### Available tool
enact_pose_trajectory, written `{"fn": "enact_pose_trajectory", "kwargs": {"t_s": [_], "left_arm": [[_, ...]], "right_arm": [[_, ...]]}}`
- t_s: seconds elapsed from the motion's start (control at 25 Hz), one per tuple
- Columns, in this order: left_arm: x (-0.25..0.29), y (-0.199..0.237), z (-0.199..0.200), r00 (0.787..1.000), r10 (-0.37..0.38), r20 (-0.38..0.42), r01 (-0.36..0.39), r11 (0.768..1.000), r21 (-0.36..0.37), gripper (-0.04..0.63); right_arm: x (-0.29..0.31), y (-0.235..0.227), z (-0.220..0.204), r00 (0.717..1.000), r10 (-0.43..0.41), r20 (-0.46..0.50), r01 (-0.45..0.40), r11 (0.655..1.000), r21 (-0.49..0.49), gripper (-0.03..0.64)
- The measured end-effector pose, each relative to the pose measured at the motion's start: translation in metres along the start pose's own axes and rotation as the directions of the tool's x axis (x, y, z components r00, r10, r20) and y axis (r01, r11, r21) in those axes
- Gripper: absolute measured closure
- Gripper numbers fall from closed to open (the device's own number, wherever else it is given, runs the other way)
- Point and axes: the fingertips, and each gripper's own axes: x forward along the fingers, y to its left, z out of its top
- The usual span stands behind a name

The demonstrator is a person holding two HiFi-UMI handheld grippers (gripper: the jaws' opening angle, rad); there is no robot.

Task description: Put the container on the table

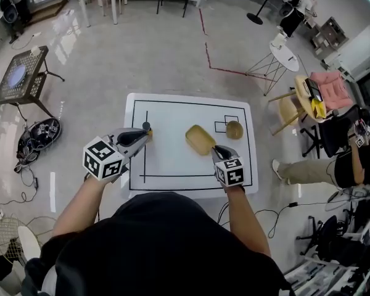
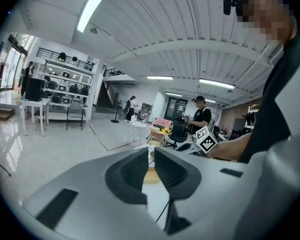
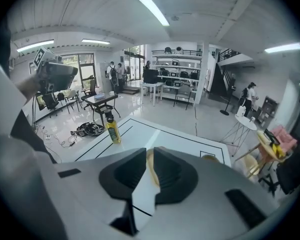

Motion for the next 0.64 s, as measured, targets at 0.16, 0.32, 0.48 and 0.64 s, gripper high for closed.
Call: {"fn": "enact_pose_trajectory", "kwargs": {"t_s": [0.16,0.32,0.48,0.64], "left_arm": [[0.000,-0.004,-0.001,1.000,-0.016,-0.009,0.016,1.000,0.008,0.554],[0.002,-0.010,-0.003,0.999,-0.036,-0.018,0.037,0.999,0.016,0.554],[0.007,-0.018,-0.005,0.998,-0.059,-0.032,0.060,0.998,0.028,0.554],[0.011,-0.022,-0.008,0.997,-0.070,-0.042,0.072,0.997,0.036,0.554]], "right_arm": [[-0.018,-0.003,0.001,0.999,-0.025,0.027,0.024,0.999,0.028,0.569],[-0.033,-0.005,-0.002,0.998,-0.051,0.048,0.048,0.998,0.052,0.569],[-0.044,-0.007,-0.006,0.995,-0.073,0.070,0.067,0.995,0.078,0.569],[-0.052,-0.010,-0.008,0.992,-0.088,0.088,0.080,0.993,0.086,0.569]]}}
